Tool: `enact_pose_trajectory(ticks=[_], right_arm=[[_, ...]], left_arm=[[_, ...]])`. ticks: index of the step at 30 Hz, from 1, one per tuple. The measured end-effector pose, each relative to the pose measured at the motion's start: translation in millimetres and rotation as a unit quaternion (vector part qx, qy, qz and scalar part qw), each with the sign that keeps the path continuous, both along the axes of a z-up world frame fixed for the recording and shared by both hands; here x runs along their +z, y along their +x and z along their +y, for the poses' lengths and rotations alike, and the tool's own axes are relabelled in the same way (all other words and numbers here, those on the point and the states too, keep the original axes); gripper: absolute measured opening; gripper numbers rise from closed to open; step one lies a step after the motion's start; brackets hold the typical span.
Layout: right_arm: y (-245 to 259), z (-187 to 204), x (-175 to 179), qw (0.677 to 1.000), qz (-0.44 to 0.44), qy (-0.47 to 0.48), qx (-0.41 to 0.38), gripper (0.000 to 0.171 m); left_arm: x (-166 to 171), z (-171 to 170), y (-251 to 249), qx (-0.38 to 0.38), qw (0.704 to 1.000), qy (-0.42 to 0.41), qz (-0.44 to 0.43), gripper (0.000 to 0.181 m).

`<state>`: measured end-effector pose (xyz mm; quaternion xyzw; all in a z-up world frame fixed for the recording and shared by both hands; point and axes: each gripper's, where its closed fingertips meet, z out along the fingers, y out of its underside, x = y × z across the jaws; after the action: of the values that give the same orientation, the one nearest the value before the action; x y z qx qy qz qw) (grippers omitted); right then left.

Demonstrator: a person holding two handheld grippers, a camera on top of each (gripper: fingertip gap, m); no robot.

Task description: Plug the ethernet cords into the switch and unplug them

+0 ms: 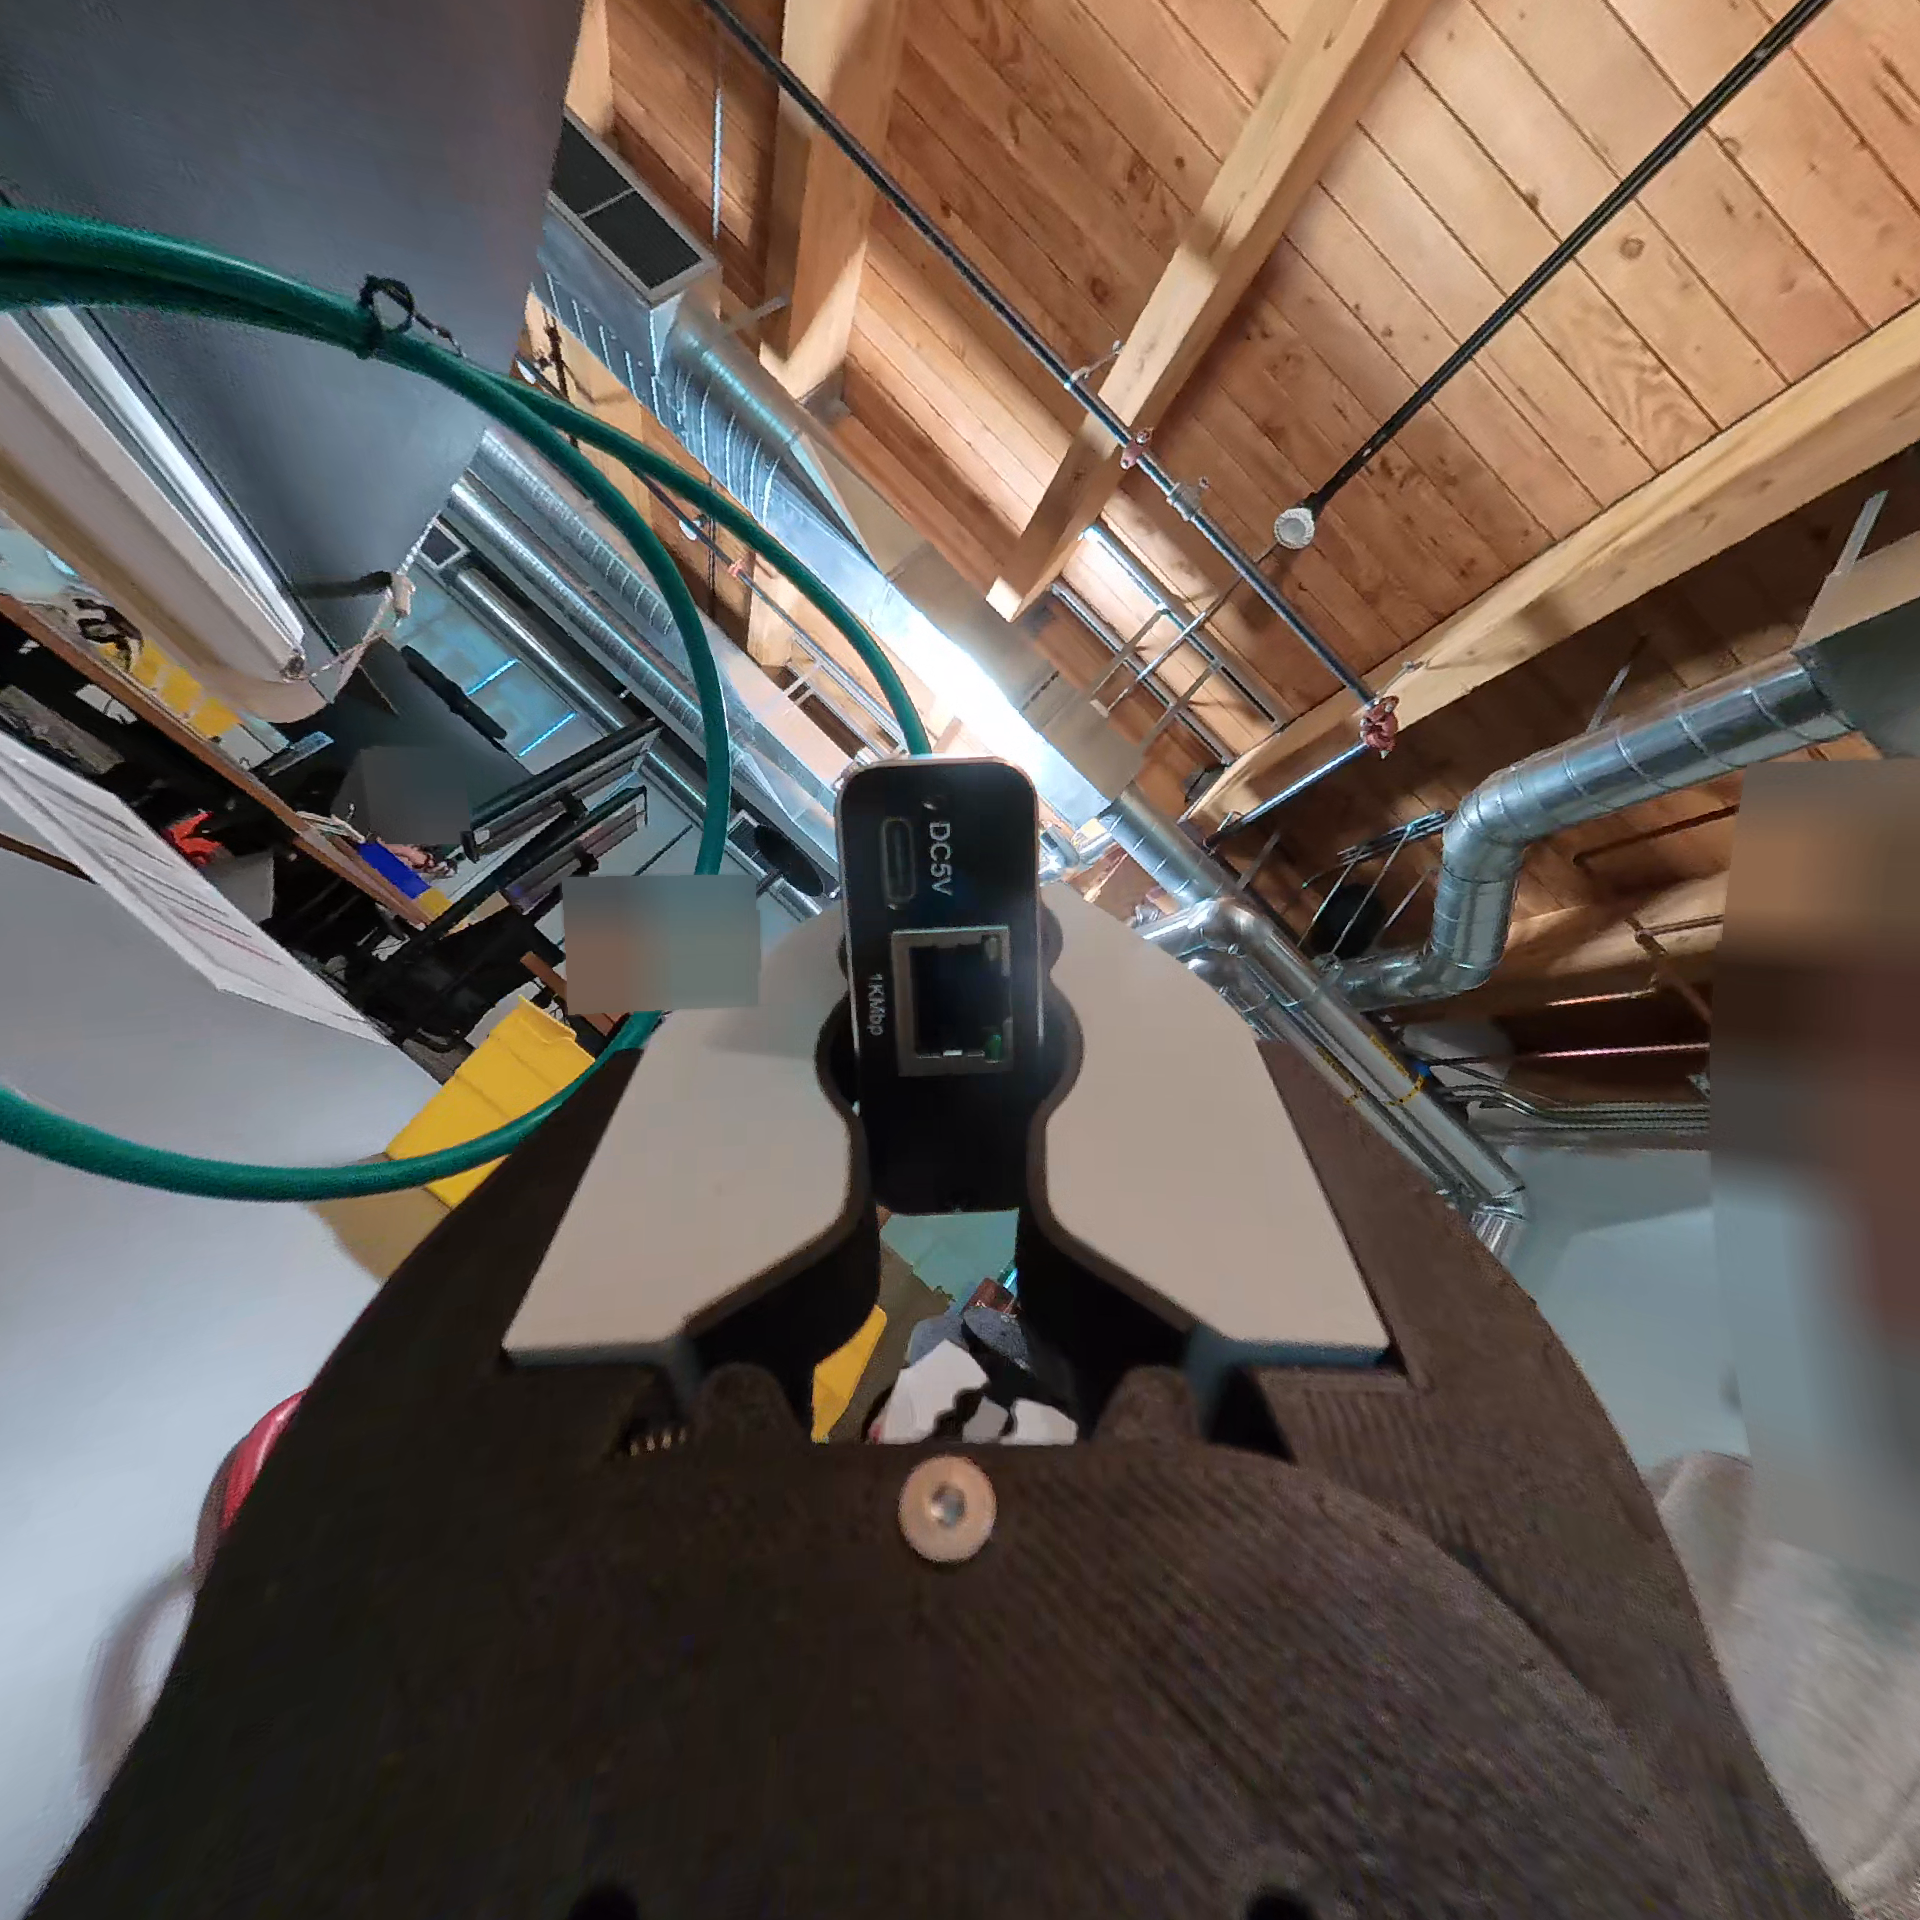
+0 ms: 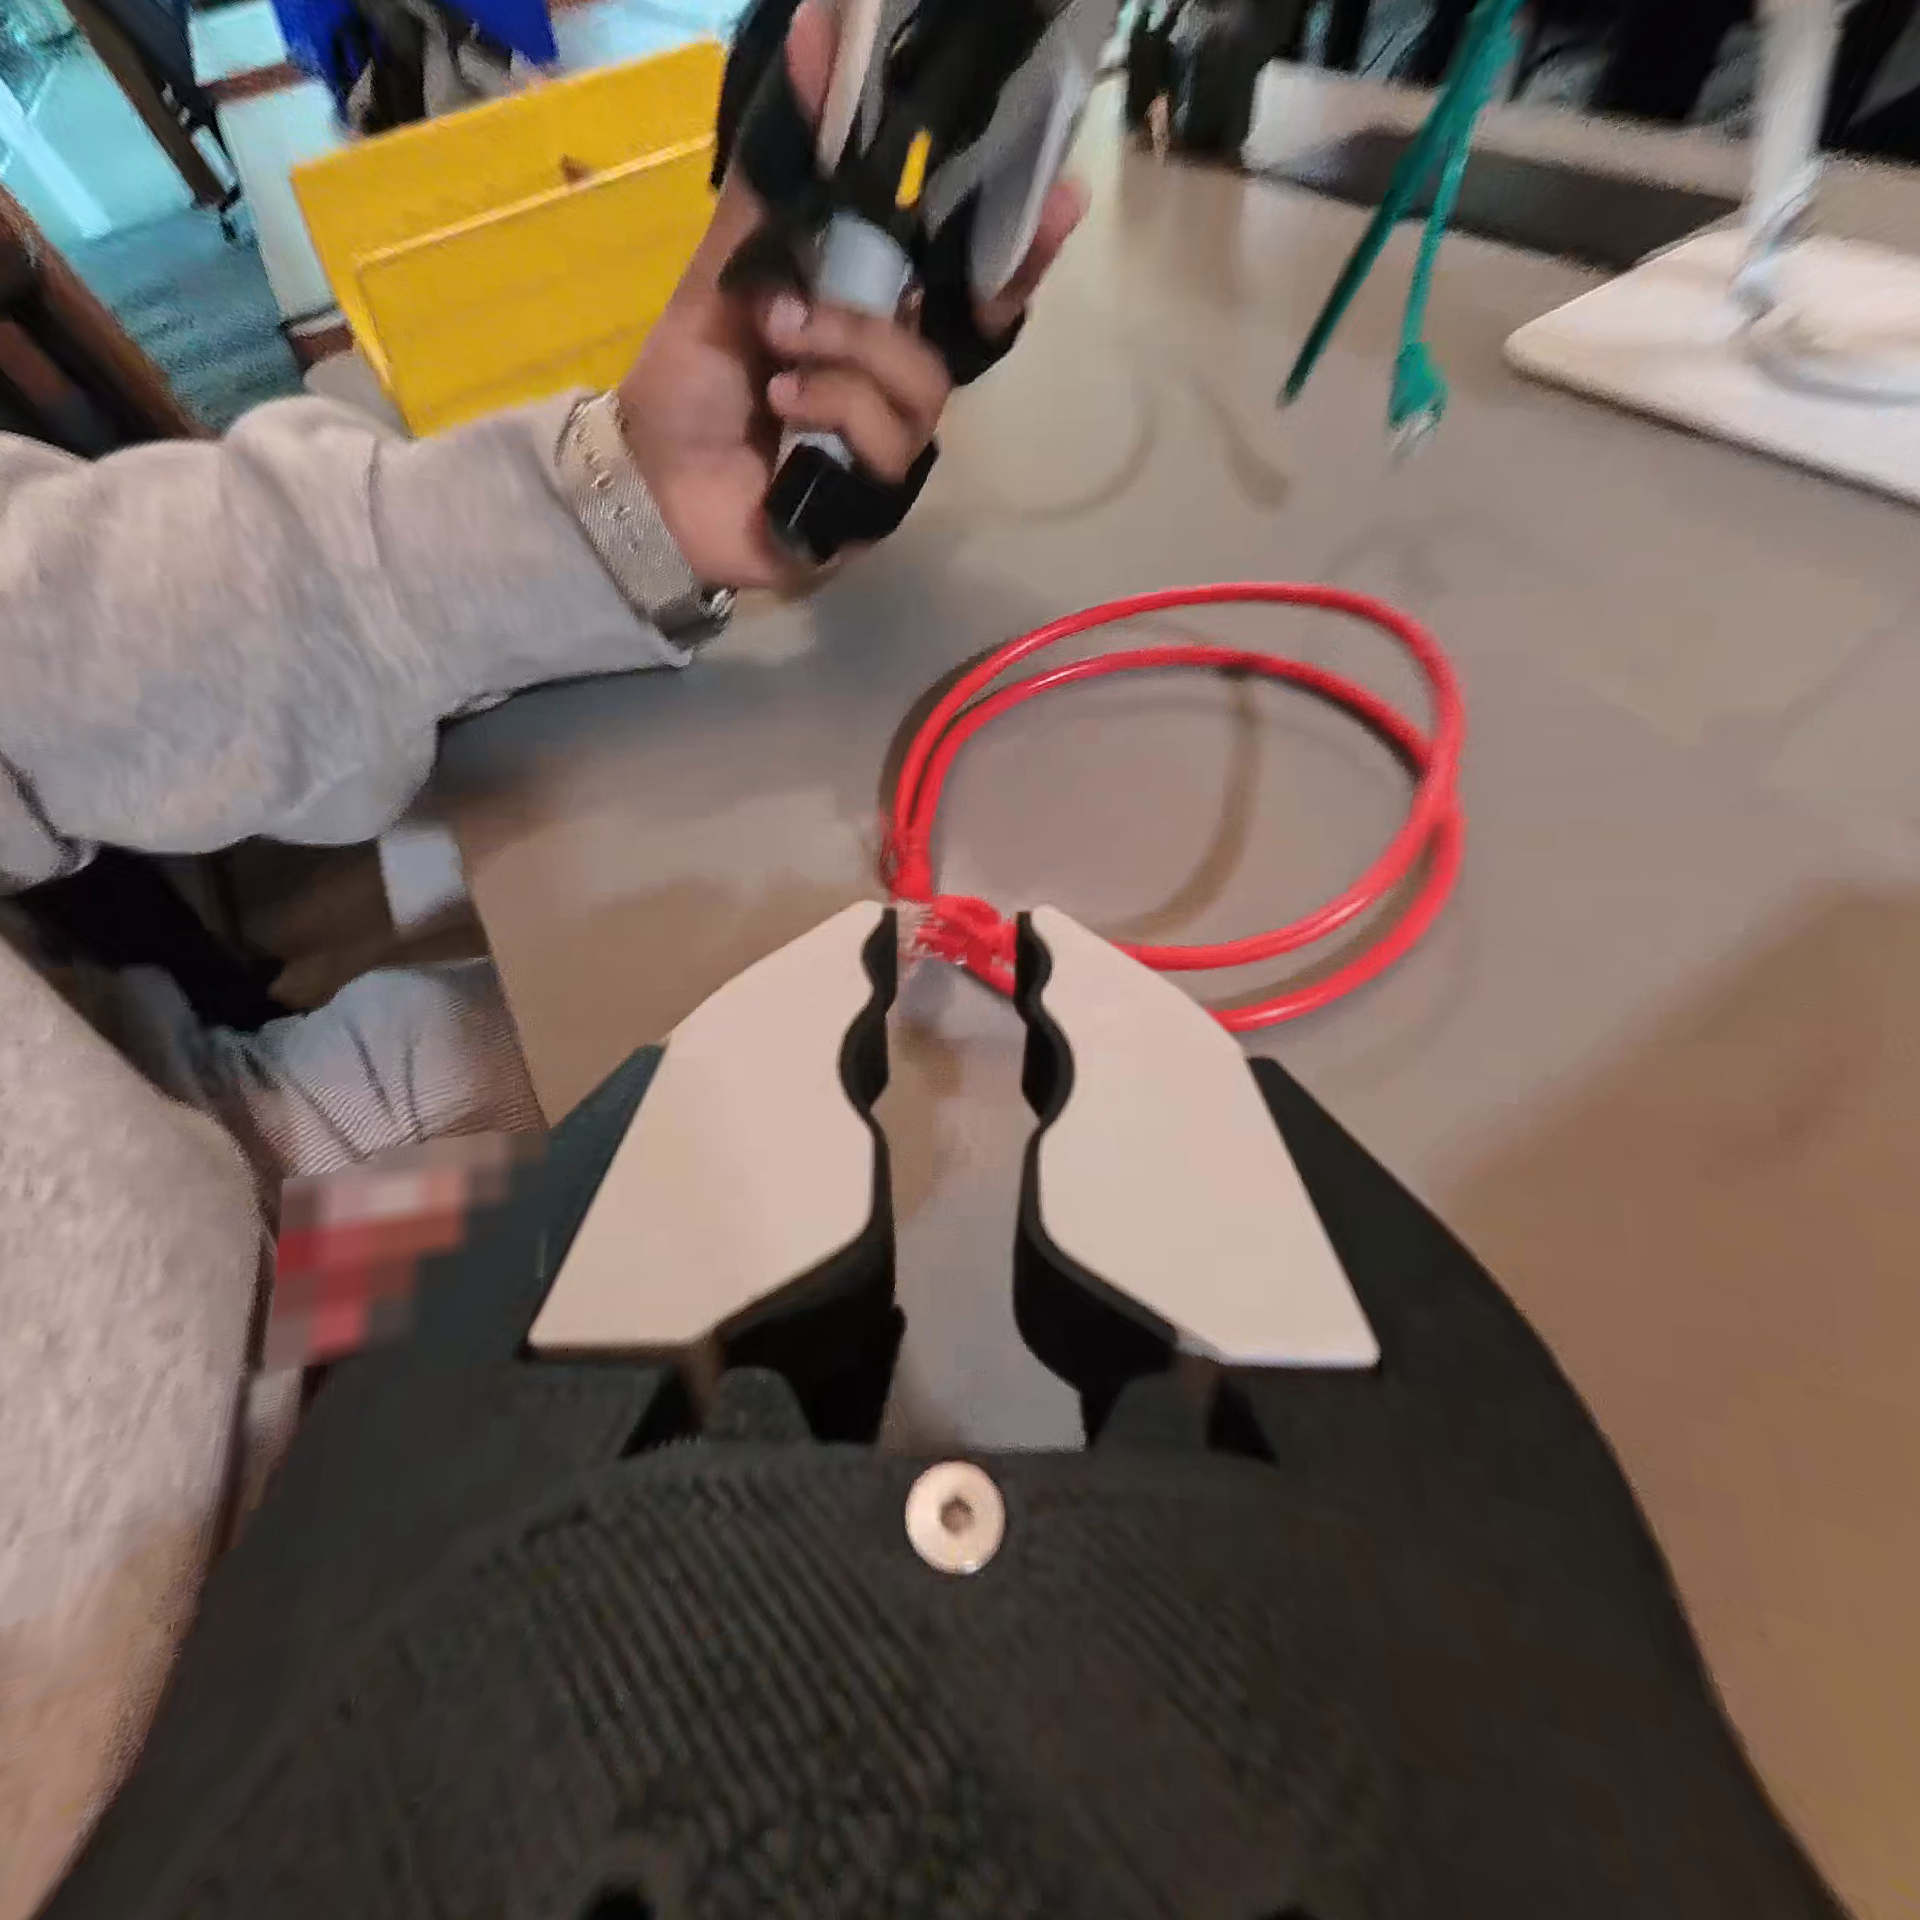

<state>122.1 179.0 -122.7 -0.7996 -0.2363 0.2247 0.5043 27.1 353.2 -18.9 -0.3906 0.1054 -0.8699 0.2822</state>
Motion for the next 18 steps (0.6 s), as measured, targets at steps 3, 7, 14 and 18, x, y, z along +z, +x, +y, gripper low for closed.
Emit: enact_pose_trajectory(ticks=[3,7,14,18], right_arm=[[23,6,0,0.999,0.021,0.019,-0.032,0.021],[23,9,-9,1.0,0.018,0.007,-0.013,0.023],[8,17,-35,0.993,-0.102,-0.002,0.063,0.024],[-8,24,-43,0.983,-0.147,0.005,0.112,0.037]], left_arm=[[2,-2,-1,0.001,1.0,0.006,0.002,0.026],[-3,-3,-2,0.005,1.0,0.015,0.023,0.026],[-16,-19,-13,-0.009,0.997,0.024,0.072,0.026],[-27,-30,-21,-0.008,0.992,0.038,0.122,0.026]])
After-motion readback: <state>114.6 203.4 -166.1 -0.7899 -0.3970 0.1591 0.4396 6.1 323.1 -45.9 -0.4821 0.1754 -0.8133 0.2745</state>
